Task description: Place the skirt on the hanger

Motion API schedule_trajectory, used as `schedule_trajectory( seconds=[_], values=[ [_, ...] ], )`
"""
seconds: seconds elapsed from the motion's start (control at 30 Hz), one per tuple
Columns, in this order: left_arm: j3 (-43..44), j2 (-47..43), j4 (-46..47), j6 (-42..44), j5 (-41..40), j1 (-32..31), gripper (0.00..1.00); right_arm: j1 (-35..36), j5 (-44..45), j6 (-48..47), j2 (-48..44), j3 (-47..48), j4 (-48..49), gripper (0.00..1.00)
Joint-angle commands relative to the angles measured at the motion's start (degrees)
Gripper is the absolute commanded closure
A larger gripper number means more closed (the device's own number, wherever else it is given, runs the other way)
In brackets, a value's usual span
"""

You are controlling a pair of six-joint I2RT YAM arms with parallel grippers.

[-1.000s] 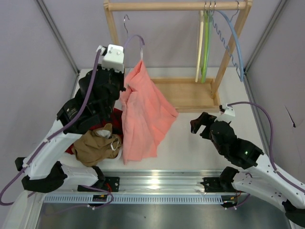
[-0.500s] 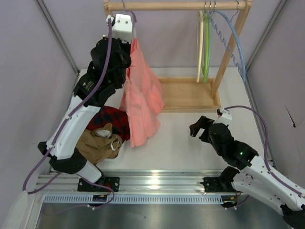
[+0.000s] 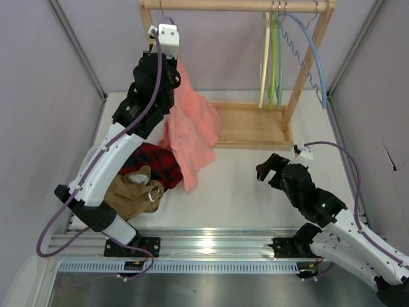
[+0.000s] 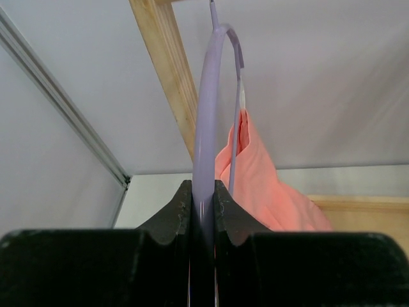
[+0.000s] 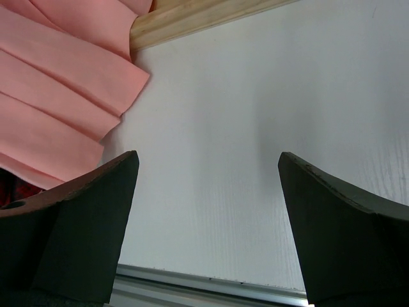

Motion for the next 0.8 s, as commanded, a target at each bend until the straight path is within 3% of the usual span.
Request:
schedule_trajectory(
  seconds=[0.0, 0.43, 0.53, 0.63, 0.67, 0.77],
  values=[
    [-3.37, -2.74, 8.06, 0.78, 0.68, 1.24, 1.00, -0.58, 0.11, -0.62, -0.63, -0.54, 1.18, 0.03],
    [-19.37, -10.39, 12.02, -1.15, 2.26, 1.68, 1.00, -1.37, -0.85, -0.18, -0.45, -2.03, 2.06, 0.03],
    [-21.57, -11.44, 11.23, -1.59, 4.10, 1.85, 0.94, -1.46, -1.11, -0.18, -0.36, -2.12, 1.79, 0.03],
    [-22.28, -12.59, 8.16, -4.04, 7.09, 1.85, 0.77, -1.54, -1.38, 0.00, -0.54, -2.21, 1.36, 0.02],
    [-22.19, -12.94, 7.02, -5.53, 7.88, 1.85, 0.60, -1.54, -1.55, 0.00, -0.37, -2.21, 1.18, 0.02],
    [-21.40, -15.40, 2.19, -8.00, 10.42, 1.85, 0.25, -1.72, -2.43, -0.79, -0.19, -2.12, 1.35, 0.02]
  ],
)
